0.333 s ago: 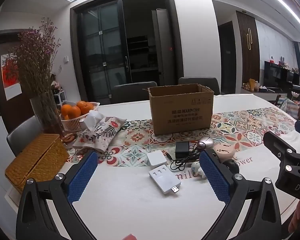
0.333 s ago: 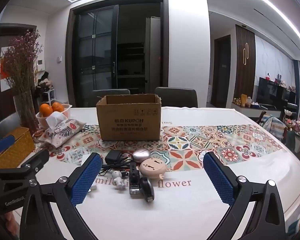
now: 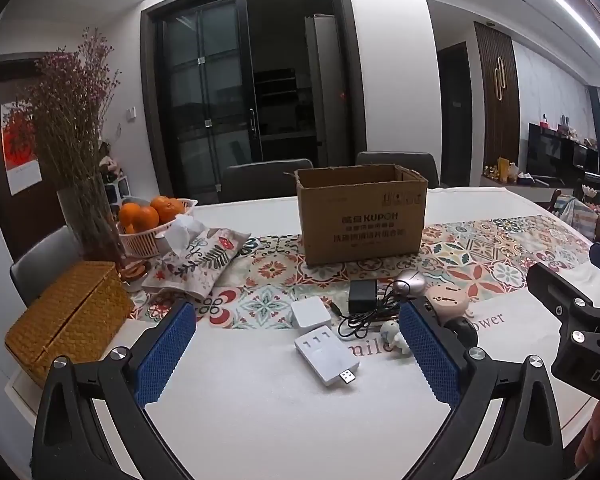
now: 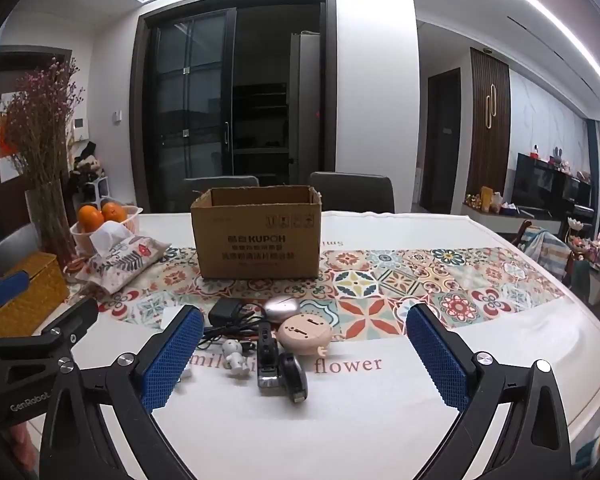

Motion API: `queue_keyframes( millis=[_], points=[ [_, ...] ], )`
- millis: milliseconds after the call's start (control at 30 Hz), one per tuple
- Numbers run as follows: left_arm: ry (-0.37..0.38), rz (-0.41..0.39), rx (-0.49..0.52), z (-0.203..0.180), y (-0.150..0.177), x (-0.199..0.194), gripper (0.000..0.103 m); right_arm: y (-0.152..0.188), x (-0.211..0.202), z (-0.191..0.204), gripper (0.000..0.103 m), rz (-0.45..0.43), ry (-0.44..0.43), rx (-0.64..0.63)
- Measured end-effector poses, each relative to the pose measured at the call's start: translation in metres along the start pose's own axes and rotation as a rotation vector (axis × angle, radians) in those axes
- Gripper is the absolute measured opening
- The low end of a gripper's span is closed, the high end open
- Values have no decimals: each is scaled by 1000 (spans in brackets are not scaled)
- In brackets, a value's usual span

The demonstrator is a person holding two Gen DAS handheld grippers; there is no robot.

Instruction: Organize rigid objects

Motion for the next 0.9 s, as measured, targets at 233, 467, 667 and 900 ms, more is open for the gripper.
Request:
queue_keyframes(
  millis=[233, 467, 667, 900],
  points=[
    [-4, 3, 1, -2, 2, 5, 103, -2, 0, -2, 103, -4, 4, -1],
    [8, 12, 2, -4, 4, 6, 103, -2, 1, -2, 103, -2, 3, 0],
    [10, 12, 1, -3, 4, 6, 103, -2, 1, -2, 103, -2, 2, 1],
    [10, 14, 2, -4, 3, 7, 103, -2, 2, -2, 103, -1, 1, 1]
  ],
)
Point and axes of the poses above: each gripper's, at about its wrist camera, not at the fingertips, and x roughly the way its jaws point, z to its left, y to its underside, the point moved 6 cm from there along x, roughly the way its jaws point, and after that the axes turned 14 degrees about z, right-handed, at the moved point
